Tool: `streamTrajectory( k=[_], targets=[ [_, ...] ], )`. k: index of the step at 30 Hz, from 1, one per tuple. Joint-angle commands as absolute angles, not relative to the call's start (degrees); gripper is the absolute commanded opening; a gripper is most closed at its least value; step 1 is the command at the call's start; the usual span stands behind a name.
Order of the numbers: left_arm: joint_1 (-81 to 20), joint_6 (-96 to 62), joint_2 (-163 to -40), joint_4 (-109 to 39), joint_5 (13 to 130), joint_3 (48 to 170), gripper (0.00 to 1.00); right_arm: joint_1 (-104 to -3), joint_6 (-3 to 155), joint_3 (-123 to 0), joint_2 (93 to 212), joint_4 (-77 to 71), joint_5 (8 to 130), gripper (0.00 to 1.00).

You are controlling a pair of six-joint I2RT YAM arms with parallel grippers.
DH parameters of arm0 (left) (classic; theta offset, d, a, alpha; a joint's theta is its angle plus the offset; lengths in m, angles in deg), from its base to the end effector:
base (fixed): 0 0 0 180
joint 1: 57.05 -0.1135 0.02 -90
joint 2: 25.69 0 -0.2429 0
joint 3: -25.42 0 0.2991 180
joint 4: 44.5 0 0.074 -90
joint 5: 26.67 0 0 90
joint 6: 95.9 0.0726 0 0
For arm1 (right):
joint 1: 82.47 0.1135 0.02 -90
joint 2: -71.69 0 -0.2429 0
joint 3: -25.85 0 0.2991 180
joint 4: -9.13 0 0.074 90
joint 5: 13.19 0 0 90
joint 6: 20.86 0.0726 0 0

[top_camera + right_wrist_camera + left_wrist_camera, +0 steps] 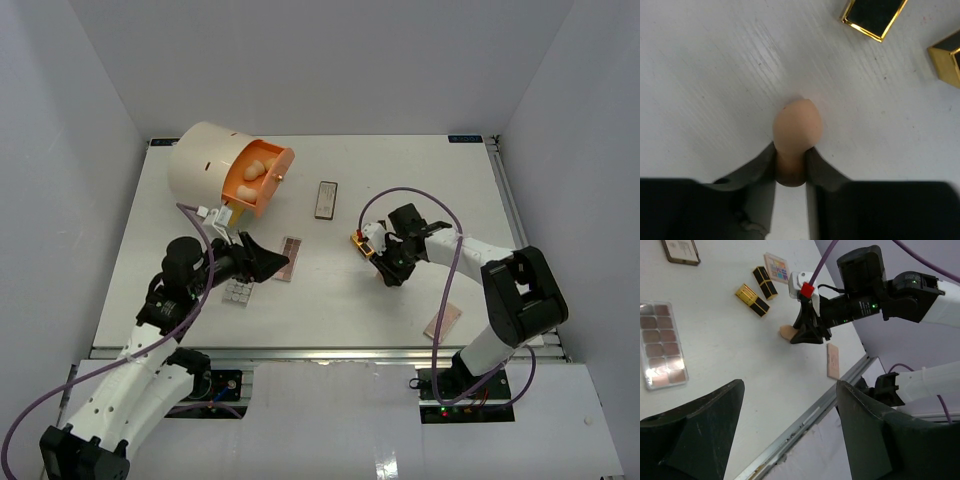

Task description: Organize the makeup

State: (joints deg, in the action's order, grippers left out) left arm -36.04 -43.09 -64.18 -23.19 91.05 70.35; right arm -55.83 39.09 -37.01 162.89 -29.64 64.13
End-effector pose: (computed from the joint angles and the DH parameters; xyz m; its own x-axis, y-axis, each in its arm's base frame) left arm 0.2313 -0.1250 0.2627 -0.6364 -0.3288 -0.6978 0.4424 0.5855 -0.6793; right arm 0.3009 0.1688 0.0809 -0.4555 -0.7751 -0.4379 -0.8571 0.5148 -0.0197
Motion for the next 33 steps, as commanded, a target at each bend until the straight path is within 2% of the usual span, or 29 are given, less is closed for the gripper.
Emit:
streamTrajectory(
  k=[1, 6, 9, 12, 13, 17, 19, 22, 27, 31, 33],
  targets=[
    [-35.9, -52.2, -63.5, -36.9, 97.6, 64.4, 0.82, -55.6, 35.7, -38.9, 157.6, -31.9, 55.9, 0.18],
    [-35.0, -53.0, -65.8, -40.9, 98.4, 62.9, 0.81, -55.5, 31.2, -44.7, 151.3, -35.2, 46.1, 0.12],
    [-35.0, -47.6, -65.1, -35.9, 95.7, 67.0, 0.8, -54.4, 31.9, -55.8, 153.0, -35.8, 45.2, 0.08],
    [-35.0, -42.6, -62.2, -24.6, 90.2, 71.0, 0.8, -51.1, 34.5, -70.2, 161.5, -38.2, 45.9, 0.08],
    [-35.0, -41.1, -61.2, -21.9, 88.2, 72.1, 0.8, -49.9, 35.7, -79.0, 164.1, -38.7, 46.9, 0.08],
    [-35.1, -36.5, -55.6, -7.4, 70.2, 78.4, 0.81, -45.3, 42.1, -103.2, 177.4, -37.9, 49.9, 0.1],
    [-35.1, -34.5, -53.0, -4.0, 65.0, 80.0, 0.82, -42.8, 45.2, -111.4, 184.1, -36.0, 51.2, 0.1],
    [-35.1, -33.4, -50.4, -0.7, 58.3, 80.8, 0.83, -39.3, 45.6, -110.9, 185.6, -25.7, 55.9, 0.11],
    [-35.1, -33.7, -47.3, -0.1, 57.1, 78.1, 0.83, -37.1, 50.0, -115.0, 190.4, -18.0, 59.0, 0.13],
    [-35.1, -34.3, -45.8, 0.6, 56.3, 76.7, 0.83, -36.9, 51.3, -116.6, 193.5, -14.3, 59.4, 0.17],
    [-35.1, -34.7, -45.0, 0.7, 56.4, 76.5, 0.83, -36.7, 51.4, -116.9, 194.8, -13.3, 59.8, 0.23]
  ],
)
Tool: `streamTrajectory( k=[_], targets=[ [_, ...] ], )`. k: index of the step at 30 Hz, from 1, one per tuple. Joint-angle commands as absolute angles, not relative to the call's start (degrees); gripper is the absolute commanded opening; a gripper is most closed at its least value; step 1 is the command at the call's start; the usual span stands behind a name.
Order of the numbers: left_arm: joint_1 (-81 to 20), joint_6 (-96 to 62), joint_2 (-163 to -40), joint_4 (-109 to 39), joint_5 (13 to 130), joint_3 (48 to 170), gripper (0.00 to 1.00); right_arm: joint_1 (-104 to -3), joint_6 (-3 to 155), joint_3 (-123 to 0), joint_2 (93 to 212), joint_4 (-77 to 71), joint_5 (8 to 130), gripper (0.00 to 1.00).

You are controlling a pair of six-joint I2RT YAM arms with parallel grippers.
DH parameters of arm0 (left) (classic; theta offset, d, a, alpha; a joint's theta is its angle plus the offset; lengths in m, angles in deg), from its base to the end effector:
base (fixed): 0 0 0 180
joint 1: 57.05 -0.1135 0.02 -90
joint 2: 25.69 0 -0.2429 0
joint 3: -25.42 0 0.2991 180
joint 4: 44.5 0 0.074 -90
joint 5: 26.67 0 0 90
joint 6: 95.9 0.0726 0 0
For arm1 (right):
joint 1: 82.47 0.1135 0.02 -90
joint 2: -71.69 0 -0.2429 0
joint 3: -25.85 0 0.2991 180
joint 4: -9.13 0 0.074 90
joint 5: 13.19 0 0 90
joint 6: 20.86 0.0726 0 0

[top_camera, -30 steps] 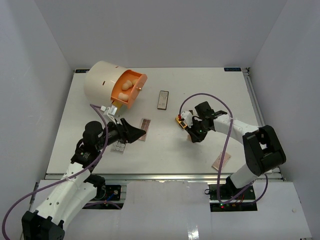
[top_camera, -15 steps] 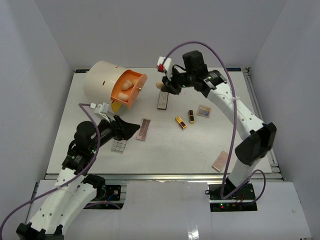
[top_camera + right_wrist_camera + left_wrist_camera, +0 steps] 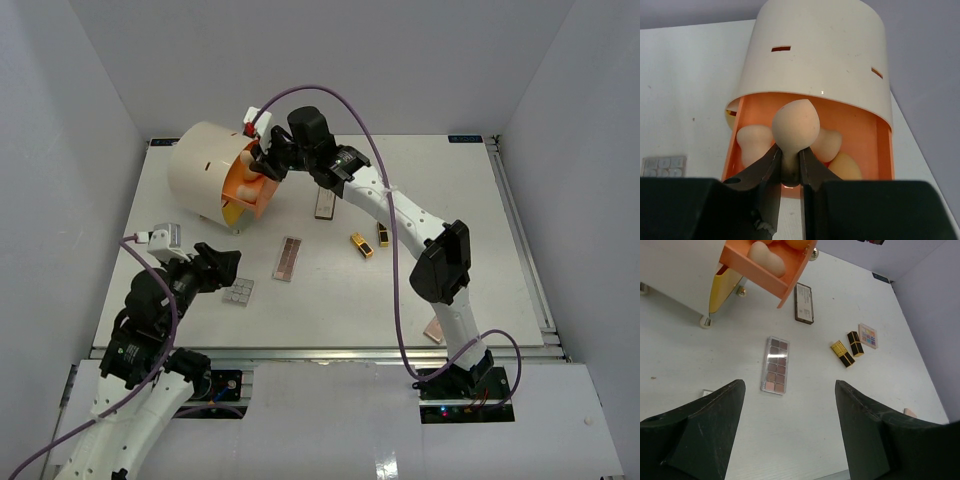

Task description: Organize the makeup

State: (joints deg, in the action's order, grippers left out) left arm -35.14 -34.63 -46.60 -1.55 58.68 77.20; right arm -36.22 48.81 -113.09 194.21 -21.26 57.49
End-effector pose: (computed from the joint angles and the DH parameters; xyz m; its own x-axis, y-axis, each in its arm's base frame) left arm 0.1812 -0.0665 0.3230 -0.3137 -0.3902 -0.8656 0.1683 0.8744 -0.4552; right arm 0.3808 0.4325 0.3685 0.1574 -0.3097 -0.9377 -0.9054 0.3339 -0.2623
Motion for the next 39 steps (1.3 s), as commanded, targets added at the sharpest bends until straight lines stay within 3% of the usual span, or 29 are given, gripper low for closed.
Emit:
streamTrajectory(
  k=[1, 2, 7, 10, 21, 29, 39],
  targets=[
    [-35.1, -34.8, -44.7, 0.7, 56.5, 76.5, 0.83, -36.7, 51.5, -117.0, 195.3, -13.1, 60.0, 0.27],
    [-35.1, -34.9, -44.7, 0.7, 56.7, 76.5, 0.83, -36.7, 51.5, -117.0, 195.5, -13.1, 60.2, 0.29],
    [-35.1, -35.3, -44.5, 0.8, 58.2, 76.9, 0.84, -36.7, 51.2, -115.8, 196.2, -12.8, 60.5, 0.68],
    [-35.1, -35.3, -44.6, 1.1, 58.9, 77.5, 0.83, -36.8, 51.1, -115.1, 195.7, -12.7, 60.5, 0.8],
    [-35.1, -34.7, -47.2, 1.1, 60.9, 79.9, 0.84, -36.8, 52.6, -113.5, 192.3, -13.8, 57.0, 0.82],
    [-35.1, -29.6, -53.9, -1.1, 63.1, 84.4, 0.87, -37.3, 54.9, -110.1, 185.2, -15.5, 50.8, 0.91],
    [-35.1, -16.2, -69.3, -0.6, 67.3, 98.3, 0.96, -43.9, 60.6, -95.7, 174.3, -13.3, 33.4, 0.92]
  ],
)
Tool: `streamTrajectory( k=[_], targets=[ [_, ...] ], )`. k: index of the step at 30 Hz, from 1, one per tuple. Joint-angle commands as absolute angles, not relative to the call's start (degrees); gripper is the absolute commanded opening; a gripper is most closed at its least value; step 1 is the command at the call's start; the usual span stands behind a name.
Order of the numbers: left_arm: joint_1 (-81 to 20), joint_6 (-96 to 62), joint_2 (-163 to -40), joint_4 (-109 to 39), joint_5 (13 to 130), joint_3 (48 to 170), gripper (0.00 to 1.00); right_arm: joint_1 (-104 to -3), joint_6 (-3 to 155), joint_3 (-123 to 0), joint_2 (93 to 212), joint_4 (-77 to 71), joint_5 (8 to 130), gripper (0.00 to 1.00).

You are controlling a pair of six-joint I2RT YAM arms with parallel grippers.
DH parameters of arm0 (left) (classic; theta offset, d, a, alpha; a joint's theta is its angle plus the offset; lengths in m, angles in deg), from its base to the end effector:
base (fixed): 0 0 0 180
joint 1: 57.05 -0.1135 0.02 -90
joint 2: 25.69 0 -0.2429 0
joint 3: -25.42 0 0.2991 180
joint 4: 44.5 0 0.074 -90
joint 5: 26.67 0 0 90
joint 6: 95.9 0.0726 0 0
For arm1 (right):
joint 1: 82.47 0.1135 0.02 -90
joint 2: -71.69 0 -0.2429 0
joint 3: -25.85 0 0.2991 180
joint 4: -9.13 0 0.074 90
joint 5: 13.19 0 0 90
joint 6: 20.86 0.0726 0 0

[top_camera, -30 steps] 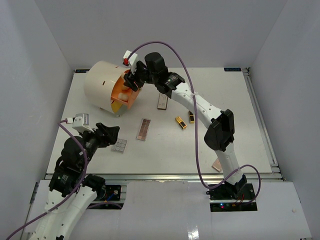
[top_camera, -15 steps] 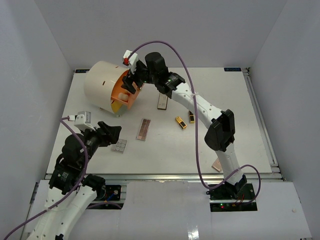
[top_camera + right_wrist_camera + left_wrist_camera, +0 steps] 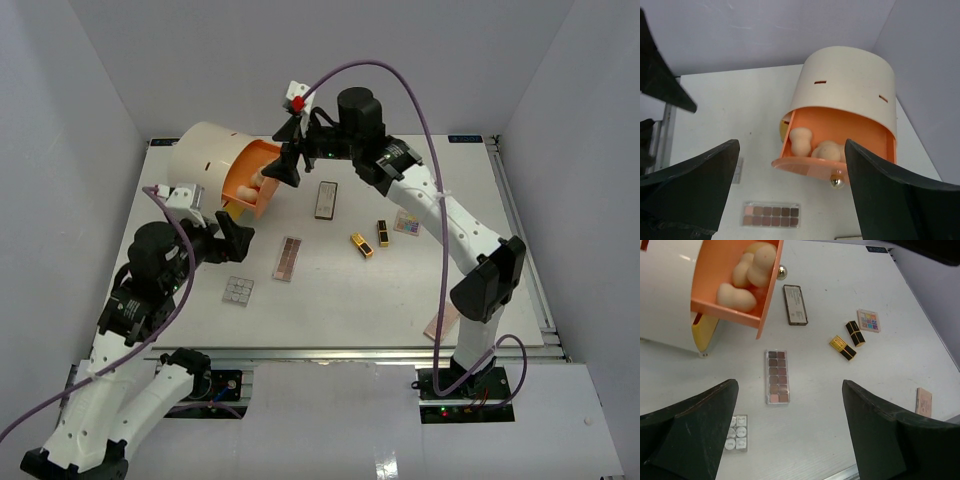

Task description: Organize the makeup

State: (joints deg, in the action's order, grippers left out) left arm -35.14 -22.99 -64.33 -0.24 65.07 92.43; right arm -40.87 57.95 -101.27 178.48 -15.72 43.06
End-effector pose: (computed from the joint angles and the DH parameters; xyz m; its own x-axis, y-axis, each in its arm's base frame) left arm 0.2167 -0.0895 0.3672 -0.3604 -0.1717 -0.9169 0.3078 0.9060 -0.2906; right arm 0.3505 0.3652 0.4394 0.1297 -0.1006 -0.9864 -0.9593 0.2391 -0.1505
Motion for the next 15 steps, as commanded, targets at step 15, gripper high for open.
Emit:
streamTrajectory(
  k=[15],
  targets=[
    [-33.4, 0.4, -101.6, -0.6, 60.7, 122.7, 0.98, -53.7, 67.2, -66.0, 160.6, -0.2, 31.8, 0.92]
  ],
)
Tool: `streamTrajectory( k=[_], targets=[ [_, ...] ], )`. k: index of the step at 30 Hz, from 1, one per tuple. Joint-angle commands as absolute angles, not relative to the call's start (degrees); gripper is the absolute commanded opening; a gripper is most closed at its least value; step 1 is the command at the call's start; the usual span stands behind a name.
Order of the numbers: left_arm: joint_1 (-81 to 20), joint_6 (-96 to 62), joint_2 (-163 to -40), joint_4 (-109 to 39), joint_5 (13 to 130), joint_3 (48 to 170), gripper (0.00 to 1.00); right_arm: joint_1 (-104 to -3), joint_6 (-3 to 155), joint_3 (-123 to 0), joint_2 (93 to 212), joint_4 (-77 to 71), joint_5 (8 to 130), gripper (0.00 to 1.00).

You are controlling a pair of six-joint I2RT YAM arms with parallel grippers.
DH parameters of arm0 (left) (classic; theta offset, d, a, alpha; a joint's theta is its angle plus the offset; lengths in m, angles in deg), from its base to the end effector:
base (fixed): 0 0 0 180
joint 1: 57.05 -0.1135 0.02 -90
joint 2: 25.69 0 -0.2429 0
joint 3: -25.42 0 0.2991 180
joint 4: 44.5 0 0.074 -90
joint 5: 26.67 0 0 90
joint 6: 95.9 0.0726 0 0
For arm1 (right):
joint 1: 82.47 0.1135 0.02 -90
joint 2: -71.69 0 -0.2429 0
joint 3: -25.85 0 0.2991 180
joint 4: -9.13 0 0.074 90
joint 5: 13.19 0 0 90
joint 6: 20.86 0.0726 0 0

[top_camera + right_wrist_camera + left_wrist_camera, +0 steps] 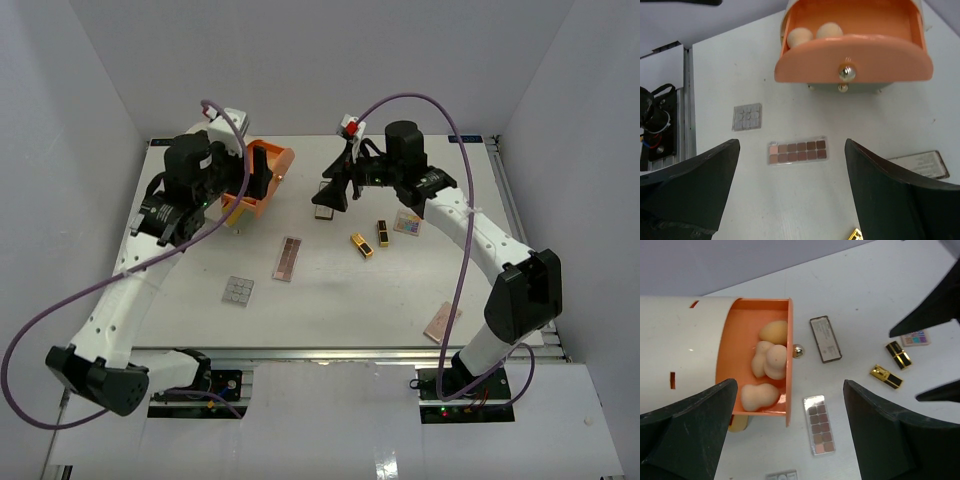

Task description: Organize the makeup

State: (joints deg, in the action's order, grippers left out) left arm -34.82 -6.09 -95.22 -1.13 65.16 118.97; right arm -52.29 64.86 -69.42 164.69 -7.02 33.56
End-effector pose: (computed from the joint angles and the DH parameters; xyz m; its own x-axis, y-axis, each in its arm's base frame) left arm 0.3199 -0.1332 0.4143 -0.3081 0.1223 -0.9435 0.4050 0.9142 -0.0137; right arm 0.3681 0.2716 0.3375 -0.1366 -0.1423 -0.9804 -0.9540 0.2854 0.0915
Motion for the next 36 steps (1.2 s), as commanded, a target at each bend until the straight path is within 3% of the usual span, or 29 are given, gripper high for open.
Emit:
streamTrajectory(
  k=[1, 5, 11, 15, 36],
  targets=[
    [-33.1, 0.7, -102.4, -0.6, 60.0, 123.2, 0.98, -53.9, 67.3, -65.4, 160.6, -0.2, 31.8, 0.92],
    [-32.0, 0.6, -106.7, -3.6, 55.1, 124.5, 0.97, -54.2, 67.5, -65.0, 161.7, -0.2, 31.6, 0.91],
    [-32.0, 2.5, -113.6, -3.3, 45.7, 129.7, 0.76, -54.4, 67.6, -63.4, 161.8, 0.2, 30.7, 0.91],
    [-32.1, 1.3, -114.7, -3.4, 44.4, 129.6, 0.71, -55.1, 67.4, -60.3, 160.2, 1.2, 30.3, 0.91],
    [-32.4, 1.1, -114.5, -1.5, 41.9, 125.8, 0.67, -58.3, 68.8, -54.9, 157.6, 4.3, 27.4, 0.91]
  ],
)
